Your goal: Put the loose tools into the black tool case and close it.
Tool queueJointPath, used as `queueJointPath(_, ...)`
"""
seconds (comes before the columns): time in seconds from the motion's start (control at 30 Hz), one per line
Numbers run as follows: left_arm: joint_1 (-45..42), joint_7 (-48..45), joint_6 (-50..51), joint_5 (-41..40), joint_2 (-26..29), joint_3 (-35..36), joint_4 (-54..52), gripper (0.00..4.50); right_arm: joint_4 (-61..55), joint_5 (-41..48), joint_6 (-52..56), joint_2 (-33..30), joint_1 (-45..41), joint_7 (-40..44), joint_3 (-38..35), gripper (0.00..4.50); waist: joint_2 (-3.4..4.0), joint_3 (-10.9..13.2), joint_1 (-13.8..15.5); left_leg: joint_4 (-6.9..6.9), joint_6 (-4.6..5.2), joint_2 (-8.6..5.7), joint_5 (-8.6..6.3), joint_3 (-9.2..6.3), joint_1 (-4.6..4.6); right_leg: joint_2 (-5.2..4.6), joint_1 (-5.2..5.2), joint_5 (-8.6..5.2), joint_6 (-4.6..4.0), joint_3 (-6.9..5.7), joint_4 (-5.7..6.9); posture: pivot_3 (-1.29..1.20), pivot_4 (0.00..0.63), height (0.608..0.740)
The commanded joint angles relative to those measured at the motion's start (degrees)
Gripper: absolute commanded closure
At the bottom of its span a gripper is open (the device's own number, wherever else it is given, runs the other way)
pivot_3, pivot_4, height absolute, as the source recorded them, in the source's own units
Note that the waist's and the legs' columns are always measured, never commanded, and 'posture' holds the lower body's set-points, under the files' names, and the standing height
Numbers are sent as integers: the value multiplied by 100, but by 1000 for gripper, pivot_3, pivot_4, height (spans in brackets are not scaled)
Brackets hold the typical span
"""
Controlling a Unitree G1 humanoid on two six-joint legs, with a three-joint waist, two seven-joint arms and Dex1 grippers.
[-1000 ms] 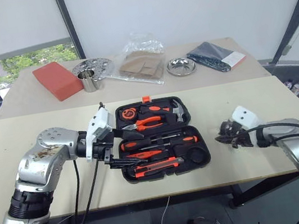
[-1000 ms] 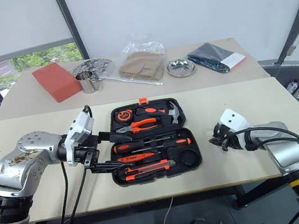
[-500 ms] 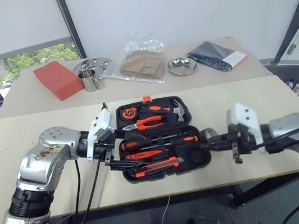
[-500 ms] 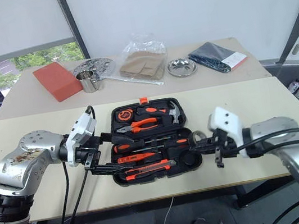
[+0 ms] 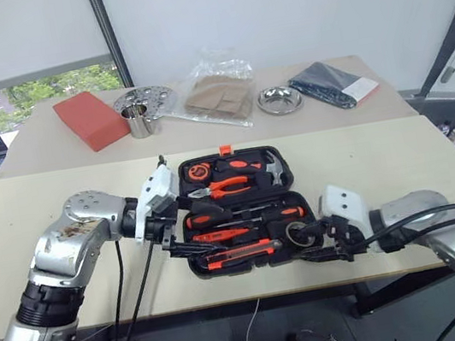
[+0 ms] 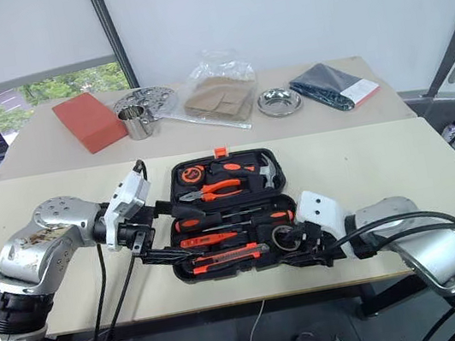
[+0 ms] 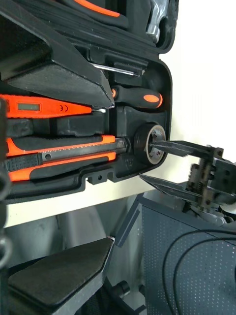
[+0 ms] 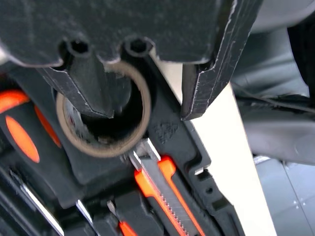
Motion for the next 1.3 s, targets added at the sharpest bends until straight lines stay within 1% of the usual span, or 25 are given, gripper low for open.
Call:
queueJointPath(0.03, 96, 130, -29, -77, 108, 274, -98, 0, -79, -66, -256, -371, 313, 290, -138, 1877, 0, 0, 2, 0, 0, 0, 0, -1, 0, -1, 0, 0, 1, 0, -1, 0, 150, 734)
queueJointPath(0.2, 138, 189, -40, -83, 152, 330, -127, 0, 39, -53, -330, -303, 216, 256, -139, 1877, -1, 0, 1, 0, 0, 1, 0, -3, 2, -3, 1, -4, 8, 0, -1, 0, 150, 734)
queueJointPath(0.27, 132, 224, -39, -77, 153, 352, -114, 0, 77, 60, -300, -164, 57, 208, -244, 1877, -1, 0, -3, 0, 0, 1, 0, -3, 1, -4, 1, -4, 8, -1, -1, 0, 150, 734)
queueJointPath(0.33, 150, 236, -40, -73, 169, 372, -117, 0, 101, 364, -142, 14, -147, 193, -475, 1877, -1, 1, -6, 0, 0, 1, 0, -3, 1, -5, 0, -4, 8, 1, 0, 0, 150, 734)
queueJointPath(0.43, 191, 251, -34, -84, 194, 399, -144, 0, 167, 478, -39, 17, -330, 226, -591, 1877, 0, 1, -6, 0, 0, 1, 0, -3, 0, -4, -2, 2, -3, 0, 0, 0, 150, 734)
queueJointPath(0.57, 201, 282, -34, -93, 196, 399, -148, 0, 205, 483, -50, 7, -352, 233, -578, 1877, 0, 1, 15, 0, 0, 0, 0, -8, -4, -6, 0, 3, -4, -10, -3, 0, 150, 734)
queueJointPath(0.67, 171, 300, -36, -94, 184, 383, -124, 0, 233, 315, -174, -24, -254, 202, -428, 1877, -1, 1, 5, 0, 0, 0, 0, -8, -6, -6, -1, 3, -4, -11, -4, 0, 150, 734)
queueJointPath(0.77, 172, 297, -32, -94, 196, 373, -133, 0, 188, 296, -203, -70, -150, 244, -455, 1877, 0, 1, 3, 0, 0, 0, 0, -8, -5, -5, 0, 2, -4, -12, -2, 0, 150, 734)
queueJointPath(0.87, 247, 254, -138, 27, 295, 352, -69, 0, 255, 367, -199, -65, -141, 220, -711, 1877, 0, 1, -3, 0, 0, 0, 0, -7, -5, -5, 0, 1, -2, -11, -2, 0, 150, 734)
queueJointPath(0.93, 378, 339, -197, 114, 374, 459, 72, 0, 455, 449, -229, -38, -173, 163, -1040, 1877, 0, 1, -7, 0, 0, 0, 0, -6, -5, -5, 0, 0, 0, -11, -3, 0, 150, 734)
queueJointPath(1.0, 598, 402, -212, 148, 553, 662, 253, 523, 903, 519, -191, 7, -287, 68, -1425, 2385, -1, 1, -6, 0, 0, 1, 0, -6, -3, -5, 0, 1, -1, -10, -2, 0, 150, 734)
queueJointPath(1.03, 722, 448, -266, 209, 640, 742, 339, 672, 1122, 493, -227, -4, -320, 52, -1532, 2548, -1, 1, -9, 0, 0, 1, 0, -7, -3, -4, 0, 1, -1, -11, -3, 0, 150, 734)
queueJointPath(1.07, 833, 511, -351, 296, 708, 800, 439, 979, 1327, 415, -310, -25, -348, 30, -1572, 2810, 1, 2, -18, 0, 0, 1, 0, -6, -3, -4, -1, 1, -2, -10, -3, 0, 150, 734)
queueJointPath(1.1, 956, 618, -478, 441, 771, 837, 600, 1429, 1572, 253, -478, -34, -380, -12, -1545, 3255, 1, 2, -20, -1, 0, 1, 0, -4, -1, -5, -3, 2, -3, -8, -2, 0, 150, 734)
queueJointPath(1.17, 1170, 780, -768, 706, 842, 875, 918, 2145, 2069, -51, -797, 45, -496, -114, -1414, 3960, 1, 2, -21, -3, -1, 2, 0, -5, 0, -5, -3, 0, -4, -11, -3, 0, 150, 734)
queueJointPath(1.2, 1229, 822, -860, 784, 853, 874, 1015, 2405, 2233, -134, -892, 94, -548, -141, -1358, 4199, 2, 2, -23, -4, -1, 2, -1, -5, -1, -6, -4, -1, -4, -11, -2, 0, 150, 734)
queueJointPath(1.23, 1256, 870, -951, 859, 829, 852, 1101, 2783, 2374, -213, -1000, 152, -599, -129, -1259, 4483, 5, 4, -19, -7, -2, 2, -1, -3, 2, -8, -4, -2, -3, -10, -3, 0, 150, 734)
queueJointPath(1.3, 1250, 936, -1106, 997, 744, 765, 1245, 3547, 2650, -469, -1315, 274, -712, -79, -996, 4500, 5, 5, -13, -8, -1, 1, -1, 1, -3, -13, -9, 0, -5, -10, -2, 0, 150, 734)
